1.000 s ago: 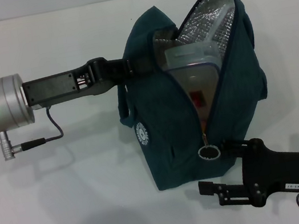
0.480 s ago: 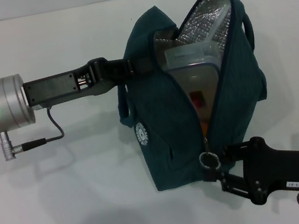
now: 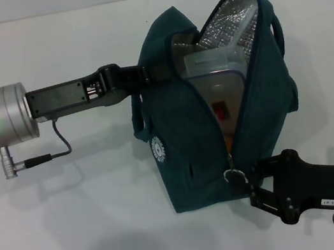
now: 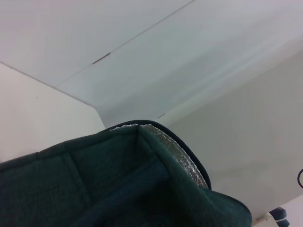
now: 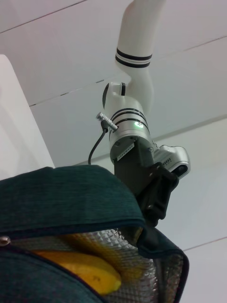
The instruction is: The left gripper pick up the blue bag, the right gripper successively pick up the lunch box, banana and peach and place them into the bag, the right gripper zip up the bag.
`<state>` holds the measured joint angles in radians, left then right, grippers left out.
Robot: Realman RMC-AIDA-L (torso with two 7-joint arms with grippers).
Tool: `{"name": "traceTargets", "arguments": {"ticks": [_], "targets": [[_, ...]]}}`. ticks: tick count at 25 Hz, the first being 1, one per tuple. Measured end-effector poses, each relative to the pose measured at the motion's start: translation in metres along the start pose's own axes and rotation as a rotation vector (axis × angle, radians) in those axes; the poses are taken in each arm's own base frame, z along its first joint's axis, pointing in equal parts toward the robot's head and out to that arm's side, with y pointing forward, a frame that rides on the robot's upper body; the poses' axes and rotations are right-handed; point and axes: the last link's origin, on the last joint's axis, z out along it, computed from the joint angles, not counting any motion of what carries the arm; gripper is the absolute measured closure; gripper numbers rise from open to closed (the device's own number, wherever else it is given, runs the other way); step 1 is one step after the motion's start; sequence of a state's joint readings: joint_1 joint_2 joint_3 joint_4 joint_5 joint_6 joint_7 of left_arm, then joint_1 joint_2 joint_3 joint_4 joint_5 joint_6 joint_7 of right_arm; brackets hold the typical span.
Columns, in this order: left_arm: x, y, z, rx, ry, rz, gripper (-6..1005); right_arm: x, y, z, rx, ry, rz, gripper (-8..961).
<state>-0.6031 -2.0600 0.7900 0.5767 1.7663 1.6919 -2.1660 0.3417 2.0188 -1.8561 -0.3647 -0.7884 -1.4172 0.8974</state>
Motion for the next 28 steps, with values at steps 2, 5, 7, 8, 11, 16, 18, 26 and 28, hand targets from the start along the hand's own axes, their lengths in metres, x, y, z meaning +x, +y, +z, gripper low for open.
{"name": "traceTargets", "arguments": {"ticks": [2,5,7,8,11,16,18,26,28], "targets": [[0.000,0.000,0.000,0.000,0.000,0.000,943,0.000,0.000,0.000,0.001,0.000,0.001,832],[0.000,0.000,-0.001,0.000,0.001,0.000,943,0.001,0.001,-0.001,0.003,0.001,0.003,858],[0.000,0.000,-0.001,0.001,0.002,0.000,943,0.001,0.001,-0.001,0.003,0.000,0.004,876],[0.000,0.000,-0.001,0.001,0.002,0.000,943,0.001,0.001,-0.001,0.003,0.000,0.004,885],[0.000,0.000,-0.001,0.001,0.002,0.000,943,0.001,0.001,-0.001,0.003,0.000,0.004,911],[0.000,0.000,-0.001,0.000,0.003,0.002,943,0.001,0.001,-0.002,0.003,-0.003,0.006,946],[0.000,0.000,-0.001,0.001,0.004,0.007,943,0.001,0.001,-0.003,0.009,-0.012,0.010,946],[-0.001,-0.002,-0.004,0.010,0.014,0.003,943,-0.001,0.003,-0.014,0.043,-0.068,0.034,946],[-0.001,-0.003,-0.004,0.014,0.017,0.003,942,-0.001,0.004,-0.018,0.049,-0.088,0.041,946]]}}
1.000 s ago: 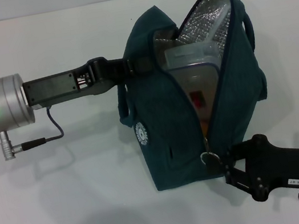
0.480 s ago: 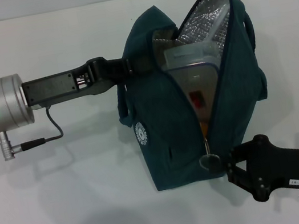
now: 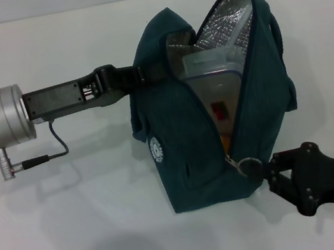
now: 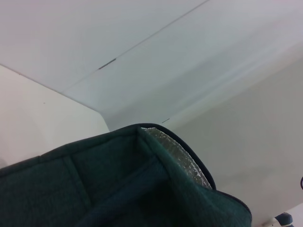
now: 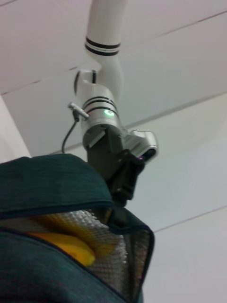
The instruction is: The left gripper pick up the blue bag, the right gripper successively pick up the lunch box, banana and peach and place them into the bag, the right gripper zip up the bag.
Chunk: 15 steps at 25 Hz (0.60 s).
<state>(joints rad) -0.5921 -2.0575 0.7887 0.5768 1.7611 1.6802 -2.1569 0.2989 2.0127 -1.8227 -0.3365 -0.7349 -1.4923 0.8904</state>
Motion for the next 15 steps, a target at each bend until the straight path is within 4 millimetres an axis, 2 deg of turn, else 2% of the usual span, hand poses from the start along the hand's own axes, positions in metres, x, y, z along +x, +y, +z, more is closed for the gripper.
{"name": "traceTargets", "arguments": {"ticks": [8,15], "targets": [[-0.001,0.000,0.001,-0.003,0.000,0.019,942,-0.009,0.002,-0.008,-0.005,-0.074,0.004,946],[-0.006,0.000,0.004,-0.015,0.006,0.080,942,-0.015,0.000,-0.005,-0.018,-0.090,-0.008,946]]}}
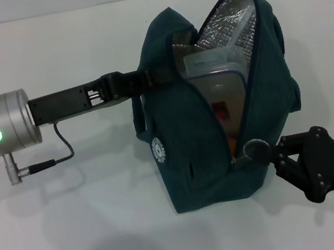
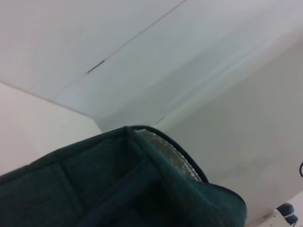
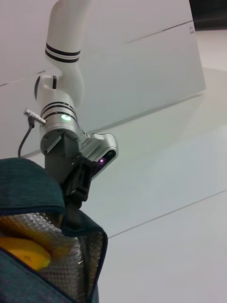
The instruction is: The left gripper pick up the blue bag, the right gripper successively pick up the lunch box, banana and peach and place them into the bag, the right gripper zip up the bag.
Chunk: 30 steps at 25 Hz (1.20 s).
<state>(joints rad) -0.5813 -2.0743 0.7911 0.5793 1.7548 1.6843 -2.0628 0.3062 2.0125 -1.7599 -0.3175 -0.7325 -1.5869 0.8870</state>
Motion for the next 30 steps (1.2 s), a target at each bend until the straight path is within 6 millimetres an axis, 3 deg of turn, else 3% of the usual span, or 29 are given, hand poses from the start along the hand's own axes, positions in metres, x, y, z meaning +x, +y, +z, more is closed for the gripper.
{"name": "traceTargets", "arguments": {"ticks": [4,15,17,30], "targets": [[0.000,0.001,-0.003,-0.008,0.030,0.028,942,-0.003,-0.001,0.001,-0.005,-0.011,-0.002,946],[-0.002,0.005,-0.021,-0.038,0.143,0.130,506,-0.013,-0.002,0.004,-0.016,-0.064,-0.017,946],[-0.004,0.005,-0.023,-0.041,0.154,0.142,363,-0.014,-0.002,0.004,-0.014,-0.072,-0.018,946],[-0.040,0.012,-0.041,-0.102,0.234,0.348,373,-0.033,-0.009,0.014,-0.034,-0.137,-0.059,946]]}}
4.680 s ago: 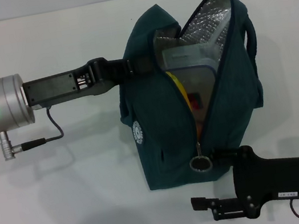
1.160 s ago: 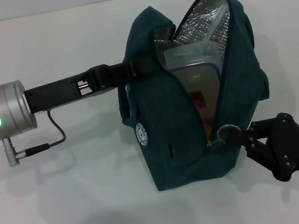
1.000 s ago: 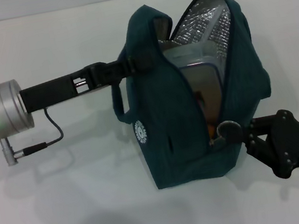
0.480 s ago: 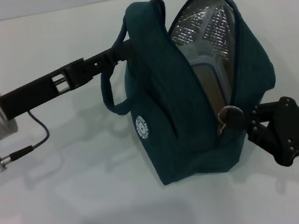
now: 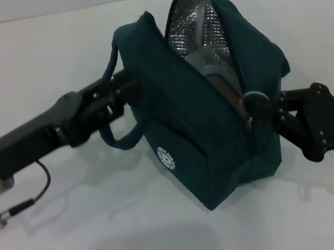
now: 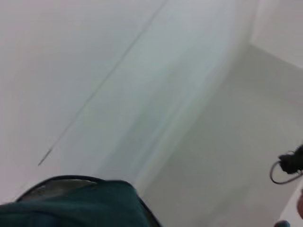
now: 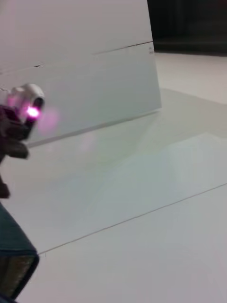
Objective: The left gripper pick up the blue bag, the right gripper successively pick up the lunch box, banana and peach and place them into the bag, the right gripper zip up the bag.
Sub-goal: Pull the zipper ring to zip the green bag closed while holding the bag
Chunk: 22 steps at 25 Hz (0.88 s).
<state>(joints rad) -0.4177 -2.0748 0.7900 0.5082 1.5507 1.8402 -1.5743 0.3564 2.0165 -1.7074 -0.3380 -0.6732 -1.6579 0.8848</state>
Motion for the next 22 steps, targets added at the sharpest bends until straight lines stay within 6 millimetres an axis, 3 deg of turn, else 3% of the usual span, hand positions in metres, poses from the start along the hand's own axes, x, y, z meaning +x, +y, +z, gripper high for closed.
{"name": "traceTargets", "arguments": {"ticks": [9,22], "targets": [[-0.027,0.012,-0.022,0.015,0.013,0.086,379,-0.014,-0.006,0.019,-0.051,-0.030,-0.036,947],[-0.059,0.020,-0.022,0.000,-0.010,0.187,387,-0.035,-0.017,0.051,-0.108,-0.076,-0.069,947]]}}
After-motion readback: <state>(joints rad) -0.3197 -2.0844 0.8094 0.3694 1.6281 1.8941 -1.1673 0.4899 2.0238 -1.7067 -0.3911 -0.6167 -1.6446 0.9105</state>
